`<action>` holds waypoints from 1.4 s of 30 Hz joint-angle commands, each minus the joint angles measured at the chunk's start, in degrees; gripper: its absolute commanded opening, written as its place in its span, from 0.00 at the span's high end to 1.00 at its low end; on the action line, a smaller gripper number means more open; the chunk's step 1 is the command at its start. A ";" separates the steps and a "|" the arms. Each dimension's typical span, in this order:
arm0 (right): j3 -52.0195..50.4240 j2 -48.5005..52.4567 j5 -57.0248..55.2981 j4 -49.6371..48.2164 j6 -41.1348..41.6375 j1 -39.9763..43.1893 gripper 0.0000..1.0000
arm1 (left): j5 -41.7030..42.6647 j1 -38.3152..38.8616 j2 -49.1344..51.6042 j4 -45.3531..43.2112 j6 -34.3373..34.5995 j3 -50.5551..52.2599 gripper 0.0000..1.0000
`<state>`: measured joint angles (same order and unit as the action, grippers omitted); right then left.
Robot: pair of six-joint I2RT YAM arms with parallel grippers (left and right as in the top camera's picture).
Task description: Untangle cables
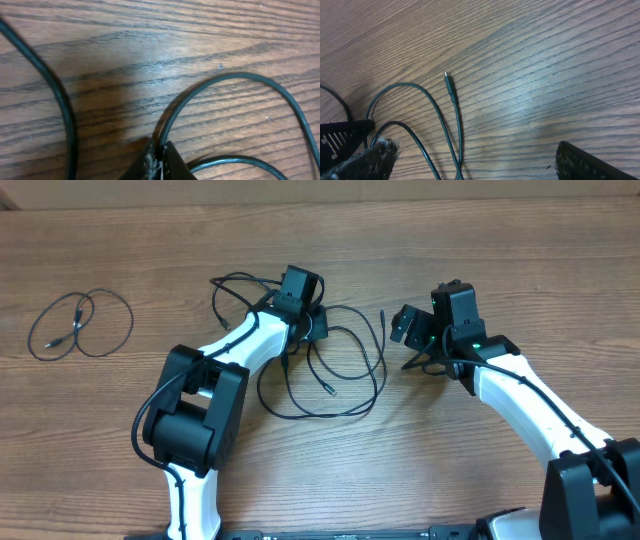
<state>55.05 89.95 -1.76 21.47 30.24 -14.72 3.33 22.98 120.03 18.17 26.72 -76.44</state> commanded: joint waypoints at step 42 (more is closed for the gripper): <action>0.07 -0.04 -0.55 -0.33 0.11 -0.15 0.00 | 66.58 -23.80 -27.26 3.48 -15.65 2.40 0.96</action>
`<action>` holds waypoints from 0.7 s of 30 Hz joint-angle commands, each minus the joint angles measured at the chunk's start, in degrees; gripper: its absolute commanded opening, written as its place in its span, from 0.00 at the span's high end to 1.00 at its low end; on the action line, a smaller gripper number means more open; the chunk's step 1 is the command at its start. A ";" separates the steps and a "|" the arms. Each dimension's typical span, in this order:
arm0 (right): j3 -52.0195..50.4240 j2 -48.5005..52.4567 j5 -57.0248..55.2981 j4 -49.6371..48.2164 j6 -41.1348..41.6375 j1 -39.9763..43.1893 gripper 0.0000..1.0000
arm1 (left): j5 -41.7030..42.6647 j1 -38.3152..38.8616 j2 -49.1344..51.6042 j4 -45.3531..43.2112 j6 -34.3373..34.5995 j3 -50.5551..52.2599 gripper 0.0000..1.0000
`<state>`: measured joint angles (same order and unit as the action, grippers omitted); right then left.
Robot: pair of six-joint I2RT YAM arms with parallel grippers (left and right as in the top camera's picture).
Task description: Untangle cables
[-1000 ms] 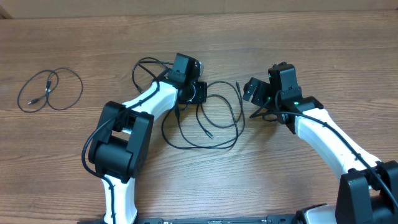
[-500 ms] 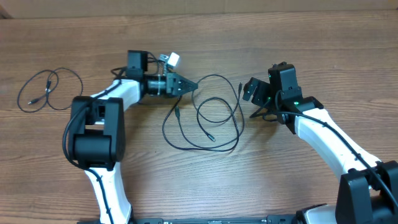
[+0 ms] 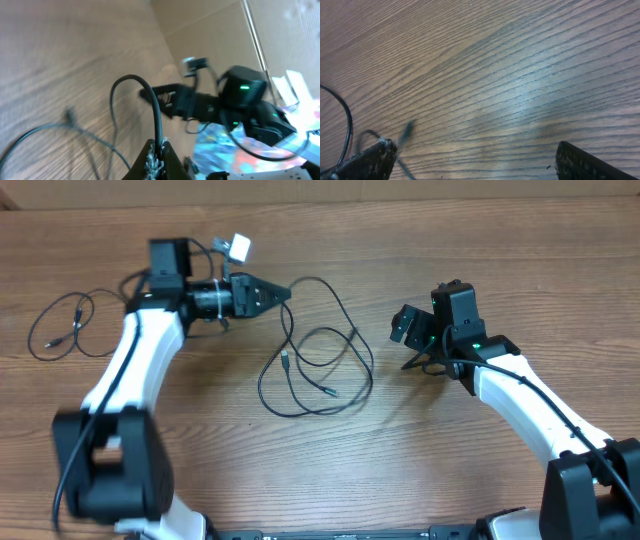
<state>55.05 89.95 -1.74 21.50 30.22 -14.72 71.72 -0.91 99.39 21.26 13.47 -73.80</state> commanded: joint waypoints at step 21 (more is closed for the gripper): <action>0.07 -0.04 -0.59 -0.35 0.13 -0.15 0.00 | -13.70 0.07 -21.68 15.89 -3.87 -0.24 0.96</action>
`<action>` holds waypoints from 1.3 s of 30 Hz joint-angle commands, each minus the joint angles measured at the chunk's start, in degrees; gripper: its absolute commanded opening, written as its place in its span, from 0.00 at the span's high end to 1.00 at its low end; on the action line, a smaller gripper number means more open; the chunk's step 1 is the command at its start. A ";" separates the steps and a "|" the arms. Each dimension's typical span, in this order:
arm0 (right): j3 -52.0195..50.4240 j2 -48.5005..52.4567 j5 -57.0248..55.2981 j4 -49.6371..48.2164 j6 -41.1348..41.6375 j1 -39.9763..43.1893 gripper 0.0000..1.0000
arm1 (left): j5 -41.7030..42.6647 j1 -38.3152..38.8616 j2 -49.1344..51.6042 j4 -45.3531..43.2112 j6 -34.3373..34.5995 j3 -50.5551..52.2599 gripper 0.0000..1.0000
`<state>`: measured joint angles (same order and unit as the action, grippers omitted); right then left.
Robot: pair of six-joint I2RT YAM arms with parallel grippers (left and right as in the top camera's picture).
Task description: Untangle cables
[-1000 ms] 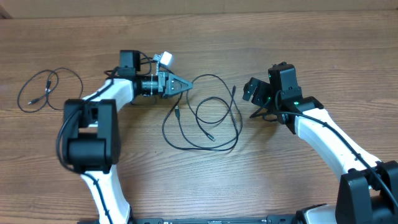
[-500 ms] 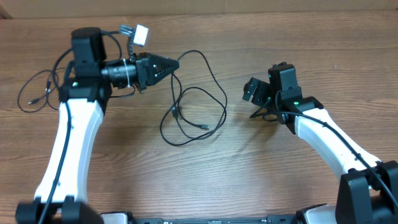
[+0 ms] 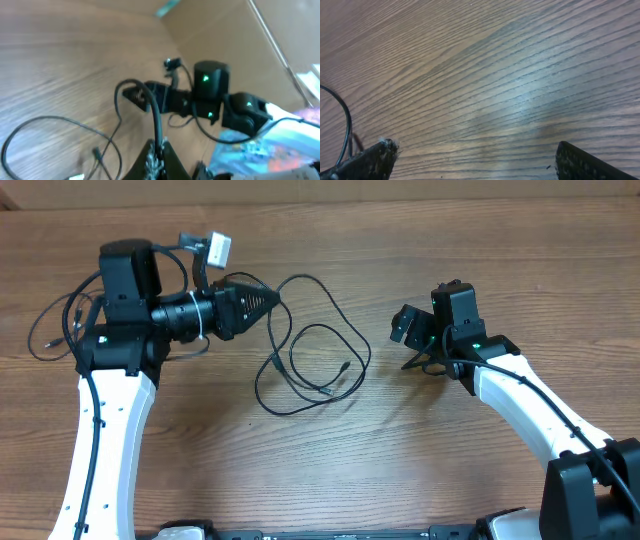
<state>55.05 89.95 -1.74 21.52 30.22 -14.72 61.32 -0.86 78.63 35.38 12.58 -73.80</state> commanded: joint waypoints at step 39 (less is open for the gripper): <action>0.07 -0.04 -0.57 -0.37 0.13 -0.15 0.00 | -48.24 0.15 0.11 25.57 -4.17 10.58 0.96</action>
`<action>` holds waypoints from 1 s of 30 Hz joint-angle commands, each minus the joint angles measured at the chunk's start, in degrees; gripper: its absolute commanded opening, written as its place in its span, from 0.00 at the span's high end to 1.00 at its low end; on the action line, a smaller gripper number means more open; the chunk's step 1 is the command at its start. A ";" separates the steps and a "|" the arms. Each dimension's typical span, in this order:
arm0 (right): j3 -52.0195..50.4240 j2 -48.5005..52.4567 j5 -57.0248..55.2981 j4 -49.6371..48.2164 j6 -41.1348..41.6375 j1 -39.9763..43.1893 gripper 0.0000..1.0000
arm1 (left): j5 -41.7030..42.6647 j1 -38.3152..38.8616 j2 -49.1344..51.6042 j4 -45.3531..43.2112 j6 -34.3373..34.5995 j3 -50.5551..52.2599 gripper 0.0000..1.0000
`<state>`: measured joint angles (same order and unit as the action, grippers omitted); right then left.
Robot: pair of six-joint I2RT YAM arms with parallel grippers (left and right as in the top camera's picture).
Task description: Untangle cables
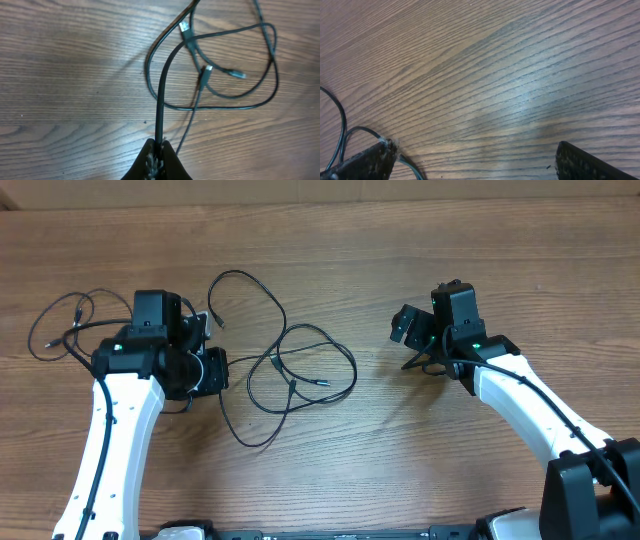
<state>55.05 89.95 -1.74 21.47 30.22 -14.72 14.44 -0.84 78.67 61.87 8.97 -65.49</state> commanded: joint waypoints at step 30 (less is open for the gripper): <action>0.07 -0.04 -0.57 -0.33 0.13 -0.15 0.00 | -1.33 0.24 0.07 -9.05 1.99 12.90 0.94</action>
<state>55.05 89.95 -1.74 21.52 30.24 -14.72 13.61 -0.84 78.76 53.12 10.35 -53.36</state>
